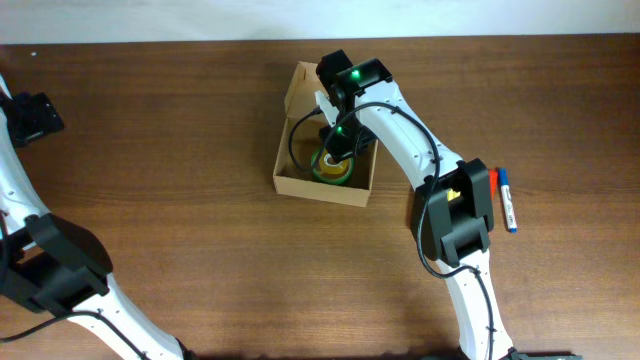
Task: Pack container
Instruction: 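Carry the clear tape into the box onto the green roll, release, then move the right gripper back over the red cutters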
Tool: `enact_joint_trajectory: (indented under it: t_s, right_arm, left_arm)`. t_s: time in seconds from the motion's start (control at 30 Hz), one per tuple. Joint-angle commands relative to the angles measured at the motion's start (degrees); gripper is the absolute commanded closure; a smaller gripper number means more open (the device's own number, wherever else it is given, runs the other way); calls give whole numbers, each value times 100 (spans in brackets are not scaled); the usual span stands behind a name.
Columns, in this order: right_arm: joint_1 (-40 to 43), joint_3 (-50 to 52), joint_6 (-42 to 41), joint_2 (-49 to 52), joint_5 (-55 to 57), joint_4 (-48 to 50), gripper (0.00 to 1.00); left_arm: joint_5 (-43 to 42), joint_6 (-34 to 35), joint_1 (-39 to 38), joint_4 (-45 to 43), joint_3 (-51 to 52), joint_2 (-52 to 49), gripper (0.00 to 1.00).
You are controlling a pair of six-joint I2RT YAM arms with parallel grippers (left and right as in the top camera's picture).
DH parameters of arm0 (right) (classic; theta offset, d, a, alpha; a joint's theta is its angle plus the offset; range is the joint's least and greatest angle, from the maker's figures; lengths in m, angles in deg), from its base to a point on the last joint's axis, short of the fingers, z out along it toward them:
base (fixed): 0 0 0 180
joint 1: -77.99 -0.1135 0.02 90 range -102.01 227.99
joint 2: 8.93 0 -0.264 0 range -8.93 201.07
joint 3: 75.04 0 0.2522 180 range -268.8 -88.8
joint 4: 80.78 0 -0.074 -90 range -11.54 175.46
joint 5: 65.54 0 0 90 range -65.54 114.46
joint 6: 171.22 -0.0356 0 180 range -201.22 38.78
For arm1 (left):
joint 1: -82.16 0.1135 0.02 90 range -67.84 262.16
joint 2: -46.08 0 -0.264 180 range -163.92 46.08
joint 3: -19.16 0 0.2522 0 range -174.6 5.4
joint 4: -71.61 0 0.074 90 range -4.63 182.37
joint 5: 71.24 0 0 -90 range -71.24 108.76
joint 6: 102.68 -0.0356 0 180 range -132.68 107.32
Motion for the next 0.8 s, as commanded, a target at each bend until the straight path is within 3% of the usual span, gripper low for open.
enact_joint_trajectory:
  t_s: [0.0, 0.07, 0.3, 0.47, 0.53, 0.77]
  right_arm:
    - [-55, 17, -11, 101, -111, 20, 86]
    - [-52, 17, -4, 101, -109, 22, 73]
    - [-52, 17, 7, 101, -70, 20, 70]
    - [-52, 15, 7, 101, -70, -2, 78]
    - [-52, 15, 7, 101, -68, -37, 96]
    - [-59, -282, 4, -66, 155, -319, 96]
  left_arm:
    - [-42, -72, 4, -9, 44, 107, 0]
    - [-42, -72, 4, -9, 44, 105, 0]
    - [-42, -72, 4, -9, 44, 105, 0]
    - [-42, -72, 4, -9, 44, 107, 0]
    - [-42, -72, 4, -9, 44, 105, 0]
    - [-42, -72, 4, -11, 44, 107, 0]
